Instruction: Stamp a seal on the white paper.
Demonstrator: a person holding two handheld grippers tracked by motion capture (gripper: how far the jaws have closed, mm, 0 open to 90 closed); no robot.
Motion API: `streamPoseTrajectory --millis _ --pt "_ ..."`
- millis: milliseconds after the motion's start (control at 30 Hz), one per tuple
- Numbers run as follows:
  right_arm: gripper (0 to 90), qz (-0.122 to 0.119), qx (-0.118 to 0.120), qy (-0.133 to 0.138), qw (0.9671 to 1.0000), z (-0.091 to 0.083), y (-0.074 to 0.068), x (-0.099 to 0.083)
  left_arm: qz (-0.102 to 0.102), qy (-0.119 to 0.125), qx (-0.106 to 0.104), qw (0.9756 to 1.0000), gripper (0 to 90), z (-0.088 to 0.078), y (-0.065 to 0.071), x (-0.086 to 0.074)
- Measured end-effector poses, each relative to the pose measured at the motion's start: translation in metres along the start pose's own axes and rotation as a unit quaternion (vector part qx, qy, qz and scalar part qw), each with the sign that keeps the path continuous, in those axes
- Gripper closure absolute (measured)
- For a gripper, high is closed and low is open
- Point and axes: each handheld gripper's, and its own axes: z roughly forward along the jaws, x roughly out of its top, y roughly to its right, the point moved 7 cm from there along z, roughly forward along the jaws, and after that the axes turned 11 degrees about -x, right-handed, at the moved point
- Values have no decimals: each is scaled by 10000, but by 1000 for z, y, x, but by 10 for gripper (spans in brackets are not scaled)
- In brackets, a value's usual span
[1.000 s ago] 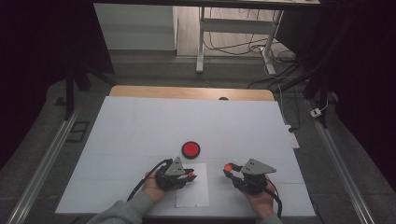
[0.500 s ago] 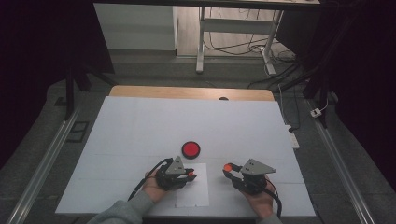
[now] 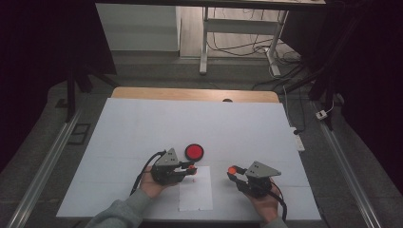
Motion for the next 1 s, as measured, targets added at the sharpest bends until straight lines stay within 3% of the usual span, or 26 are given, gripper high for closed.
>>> streamPoseTrajectory --millis 1000 --pt "643 -46 49 -24 10000 3 -2 0 -157 473 -124 9987 722 -39 0 23"
